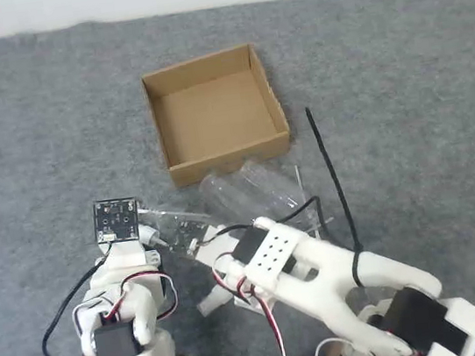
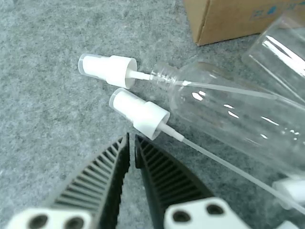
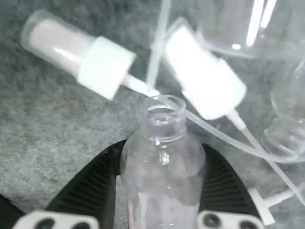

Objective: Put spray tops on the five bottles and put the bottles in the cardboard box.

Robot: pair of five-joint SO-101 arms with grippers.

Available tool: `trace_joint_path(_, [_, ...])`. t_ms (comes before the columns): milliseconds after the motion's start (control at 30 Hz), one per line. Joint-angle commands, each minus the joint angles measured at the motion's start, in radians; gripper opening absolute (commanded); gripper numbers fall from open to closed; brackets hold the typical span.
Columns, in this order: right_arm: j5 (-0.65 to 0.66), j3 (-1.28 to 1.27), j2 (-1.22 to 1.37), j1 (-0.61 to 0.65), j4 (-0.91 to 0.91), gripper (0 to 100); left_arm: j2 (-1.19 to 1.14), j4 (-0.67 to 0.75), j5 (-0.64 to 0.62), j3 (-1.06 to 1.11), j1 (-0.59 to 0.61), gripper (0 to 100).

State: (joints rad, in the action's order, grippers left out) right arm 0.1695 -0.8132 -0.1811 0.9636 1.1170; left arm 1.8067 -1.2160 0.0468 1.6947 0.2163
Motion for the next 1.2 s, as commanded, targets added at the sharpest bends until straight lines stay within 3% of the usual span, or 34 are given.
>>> trace_joint_path(0, [0.002, 0.08, -0.013, -0.048, 0.044, 12.2, 0.011, 0.023, -0.012, -0.01, 0.002, 1])
trace_joint_path(300, [0.002, 0.11, -0.027, -0.059, 0.102, 11.9, 0.011, 0.023, -0.012, -0.01, 0.002, 1])
trace_joint_path(733, [0.002, 0.015, -0.383, -0.064, 0.154, 11.9, 0.011, 0.023, -0.012, -0.01, 0.002, 1])
trace_joint_path(1167, [-0.005, -0.026, -0.578, -0.188, 0.143, 11.8, 0.011, 0.023, -0.012, -0.01, 0.002, 1])
